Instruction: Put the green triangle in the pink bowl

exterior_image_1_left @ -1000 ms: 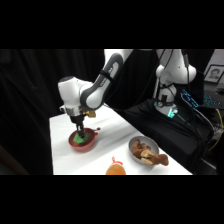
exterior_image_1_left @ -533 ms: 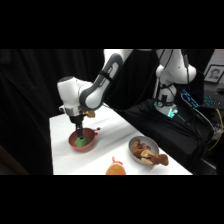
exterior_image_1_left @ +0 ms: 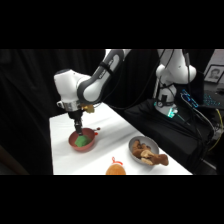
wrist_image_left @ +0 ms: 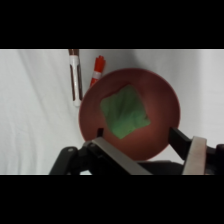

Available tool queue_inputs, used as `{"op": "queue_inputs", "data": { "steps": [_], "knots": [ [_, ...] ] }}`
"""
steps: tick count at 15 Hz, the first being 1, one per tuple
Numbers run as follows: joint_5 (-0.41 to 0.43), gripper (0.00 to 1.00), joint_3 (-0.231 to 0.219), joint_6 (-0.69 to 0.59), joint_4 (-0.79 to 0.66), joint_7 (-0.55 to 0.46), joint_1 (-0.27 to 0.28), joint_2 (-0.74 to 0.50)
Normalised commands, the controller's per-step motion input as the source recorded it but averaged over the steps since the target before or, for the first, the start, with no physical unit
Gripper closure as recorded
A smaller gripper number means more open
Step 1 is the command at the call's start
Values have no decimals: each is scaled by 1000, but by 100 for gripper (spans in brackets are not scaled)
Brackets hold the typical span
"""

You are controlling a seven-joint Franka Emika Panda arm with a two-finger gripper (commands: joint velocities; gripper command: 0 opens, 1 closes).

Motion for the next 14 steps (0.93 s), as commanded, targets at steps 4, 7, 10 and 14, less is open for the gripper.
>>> {"op": "queue_inputs", "data": {
  "steps": [4,7,10,14],
  "knots": [
    [63,0,32,-203,-258,-93,-11,-432],
    [48,0,20,-103,-363,-80,7,-498],
    [28,0,5,-81,-384,-60,19,-495],
    [4,0,4,-90,-385,-79,29,-481]
  ]
}}
